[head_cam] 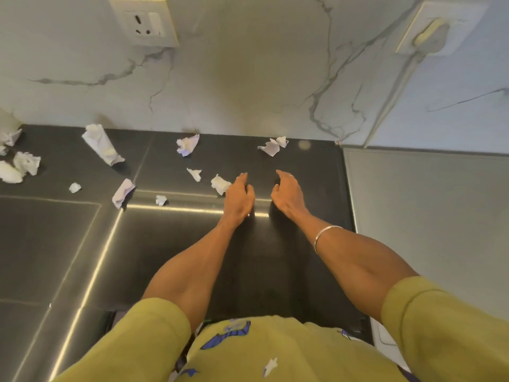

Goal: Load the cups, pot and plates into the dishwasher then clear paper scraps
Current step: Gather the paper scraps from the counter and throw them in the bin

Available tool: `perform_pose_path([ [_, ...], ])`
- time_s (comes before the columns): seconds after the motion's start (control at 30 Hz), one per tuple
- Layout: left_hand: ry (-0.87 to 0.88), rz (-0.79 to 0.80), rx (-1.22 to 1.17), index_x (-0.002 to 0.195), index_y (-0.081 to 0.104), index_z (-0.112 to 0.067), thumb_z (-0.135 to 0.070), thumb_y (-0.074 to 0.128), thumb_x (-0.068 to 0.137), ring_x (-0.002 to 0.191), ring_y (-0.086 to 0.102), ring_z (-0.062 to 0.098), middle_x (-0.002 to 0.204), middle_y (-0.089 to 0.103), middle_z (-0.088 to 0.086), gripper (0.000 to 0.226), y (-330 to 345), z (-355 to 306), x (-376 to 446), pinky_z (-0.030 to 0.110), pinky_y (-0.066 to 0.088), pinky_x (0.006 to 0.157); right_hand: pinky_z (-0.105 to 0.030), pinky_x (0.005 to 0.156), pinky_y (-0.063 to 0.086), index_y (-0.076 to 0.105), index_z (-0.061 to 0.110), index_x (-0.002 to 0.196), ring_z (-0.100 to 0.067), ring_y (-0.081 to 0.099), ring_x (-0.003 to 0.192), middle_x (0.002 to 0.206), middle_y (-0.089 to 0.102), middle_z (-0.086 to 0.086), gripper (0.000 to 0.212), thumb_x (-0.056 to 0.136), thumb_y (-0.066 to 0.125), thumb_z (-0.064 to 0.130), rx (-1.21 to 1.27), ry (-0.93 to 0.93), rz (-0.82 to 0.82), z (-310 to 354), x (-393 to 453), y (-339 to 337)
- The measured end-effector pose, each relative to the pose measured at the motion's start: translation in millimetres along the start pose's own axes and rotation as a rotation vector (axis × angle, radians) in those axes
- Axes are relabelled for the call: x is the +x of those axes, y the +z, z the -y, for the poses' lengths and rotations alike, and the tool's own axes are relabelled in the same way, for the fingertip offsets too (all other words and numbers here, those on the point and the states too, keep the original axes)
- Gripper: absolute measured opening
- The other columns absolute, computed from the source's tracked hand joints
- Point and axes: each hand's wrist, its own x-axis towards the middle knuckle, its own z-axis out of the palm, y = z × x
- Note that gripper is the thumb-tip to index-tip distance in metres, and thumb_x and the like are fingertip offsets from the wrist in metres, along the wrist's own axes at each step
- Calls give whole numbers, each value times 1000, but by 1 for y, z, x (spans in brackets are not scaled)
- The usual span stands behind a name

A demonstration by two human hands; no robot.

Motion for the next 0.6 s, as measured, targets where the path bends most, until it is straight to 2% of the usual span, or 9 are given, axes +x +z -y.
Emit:
perform_pose_path([
  [0.1, 17, 2, 62, 131, 60, -6, -11, 44, 90, 106, 66, 26, 117, 70, 13, 44, 5, -8, 26, 38, 50, 100, -36, 112, 36, 41, 9, 147, -27, 42, 138, 149, 43, -12, 55, 93, 52, 5, 5, 49, -40, -4, 19, -4],
  [0.17, 19, -23, 73, 120, 67, -6, -9, 46, 88, 98, 69, 23, 107, 73, 10, 38, 11, -10, 40, 39, 55, 92, -35, 109, 38, 41, 9, 147, -27, 44, 135, 147, 43, -12, 56, 92, 53, 4, 13, 73, -57, -4, 31, -6],
  [0.23, 25, -24, 69, 115, 66, -6, -5, 49, 88, 95, 67, 21, 104, 72, 7, 32, 16, -13, 52, 38, 56, 89, -34, 108, 39, 41, 11, 147, -28, 45, 133, 147, 42, -12, 57, 91, 53, 3, 22, 88, -61, -3, 43, -8],
  [0.3, 45, -12, 80, 120, 61, -6, -5, 52, 89, 104, 62, 22, 111, 67, 9, 32, 21, -16, 65, 36, 52, 93, -36, 107, 40, 40, 11, 147, -29, 44, 133, 145, 42, -12, 59, 90, 52, 1, 32, 98, -63, -1, 57, -10],
  [0.37, 46, 1, 97, 136, 48, -5, -10, 53, 91, 121, 49, 27, 131, 55, 12, 45, 26, -18, 79, 39, 44, 104, -39, 107, 42, 38, 10, 147, -30, 41, 134, 145, 41, -14, 61, 89, 53, 1, 21, 97, -54, 1, 72, -9],
  [0.43, 34, 14, 93, 146, 34, -4, -13, 53, 93, 129, 38, 32, 143, 42, 15, 58, 32, -19, 90, 43, 37, 109, -40, 105, 43, 34, 10, 149, -32, 39, 132, 146, 38, -15, 65, 89, 54, 1, 4, 95, -54, 3, 86, -8],
  [0.5, 43, 20, 132, 151, 25, -7, -17, 56, 93, 131, 36, 34, 147, 36, 16, 67, 36, -20, 100, 44, 35, 109, -39, 101, 44, 30, 14, 152, -32, 40, 129, 145, 37, -15, 70, 88, 55, 0, -4, 84, -62, 5, 98, -6],
  [0.6, 132, 28, 253, 155, 18, -15, -20, 60, 92, 125, 40, 34, 152, 30, 14, 75, 41, -20, 114, 45, 42, 103, -39, 98, 44, 21, 25, 156, -32, 40, 125, 148, 34, -16, 80, 89, 56, 0, -89, 38, -32, -1, 113, -3],
])
